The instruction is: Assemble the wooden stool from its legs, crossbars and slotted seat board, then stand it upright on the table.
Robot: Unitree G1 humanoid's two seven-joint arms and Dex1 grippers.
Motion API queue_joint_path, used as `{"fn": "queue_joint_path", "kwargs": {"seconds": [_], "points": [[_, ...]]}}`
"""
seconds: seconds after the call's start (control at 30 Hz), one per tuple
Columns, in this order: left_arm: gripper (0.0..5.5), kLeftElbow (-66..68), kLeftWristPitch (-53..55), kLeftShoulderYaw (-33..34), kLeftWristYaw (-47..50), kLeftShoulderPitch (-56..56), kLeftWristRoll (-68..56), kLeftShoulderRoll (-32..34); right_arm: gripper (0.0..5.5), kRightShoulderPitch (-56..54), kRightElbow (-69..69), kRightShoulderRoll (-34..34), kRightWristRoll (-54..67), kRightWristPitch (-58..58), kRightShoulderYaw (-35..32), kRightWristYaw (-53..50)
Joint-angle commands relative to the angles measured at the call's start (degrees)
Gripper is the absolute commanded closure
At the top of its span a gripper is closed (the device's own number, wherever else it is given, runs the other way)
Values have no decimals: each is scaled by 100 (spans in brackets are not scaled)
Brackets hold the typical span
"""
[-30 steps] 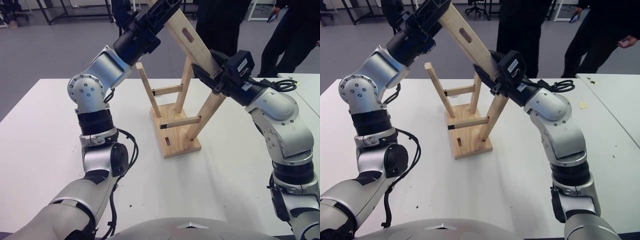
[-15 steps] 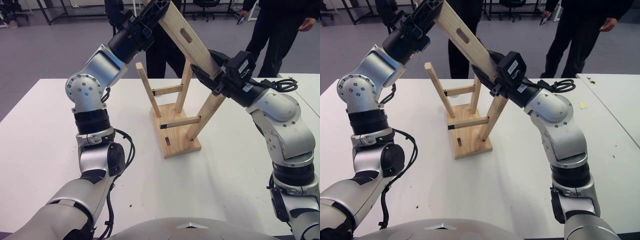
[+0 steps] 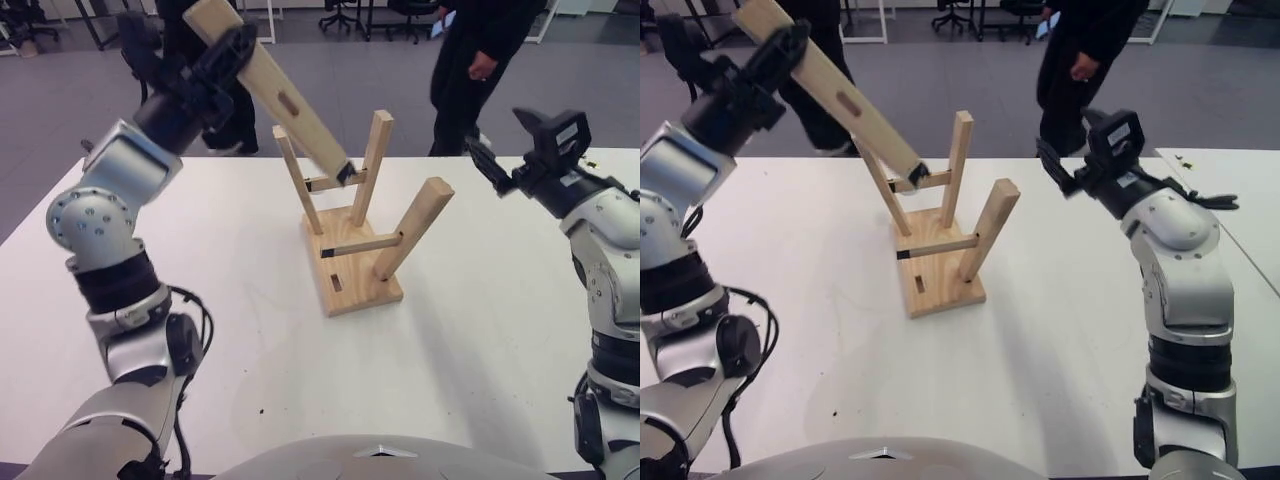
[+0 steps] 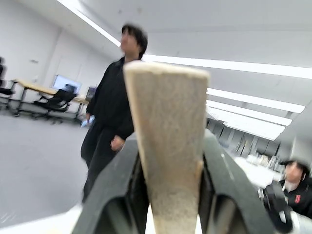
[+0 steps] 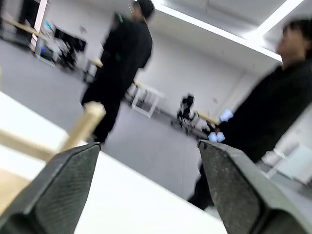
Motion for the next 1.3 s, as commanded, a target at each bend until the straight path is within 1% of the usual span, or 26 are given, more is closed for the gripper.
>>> {"fn": "queue_joint_path", "kwargs": {"seconds": [0.03, 0.17, 0.27, 0.47, 0.63, 0.77, 0.9, 1.03, 1.1, 1.17, 1.3], "points": [[448, -1125, -94, -494, 353, 1635, 692, -20, 177, 1040, 923, 114, -791, -621, 1074, 103], [448, -1832, -269, -415, 1338, 2890, 581, -885, 177, 1388, 1793, 611, -1345, -1347, 1801, -125], [448, -1904, -498, -141, 1940, 3226, 448, -1317, 177, 1405, 1895, 820, -1722, -1681, 2298, -98], [448, -2001, -664, 15, 2610, 3631, 332, -1526, 177, 1539, 1275, 914, -1844, -1908, 2697, 233], [448, -2068, -891, 14, 3025, 3748, 197, -1703, 177, 1618, 1049, 998, -1760, -1999, 2753, 402], [448, -2023, -992, -173, 3091, 3906, 477, -1647, 177, 1604, 1048, 1048, -1763, -2028, 2708, 435], [448, -2016, -1192, -532, 3264, 4038, 926, -1807, 177, 1586, 1031, 1037, -1777, -2021, 2639, 442], [448, -2474, -1057, -996, 3636, 4097, 1518, -1674, 177, 1612, 901, 1026, -1865, -1963, 2660, 426], [448, -2740, -895, -1370, 3854, 3999, 1988, -1543, 177, 1579, 785, 1040, -1921, -1877, 2713, 441], [448, -2911, -740, -1898, 3977, 3955, 2512, -1398, 177, 1519, 646, 1046, -1968, -1766, 2765, 477], [448, -2948, -585, -2721, 4143, 4161, 3376, -1372, 177, 1355, 394, 969, -2044, -1534, 2804, 641]]}}
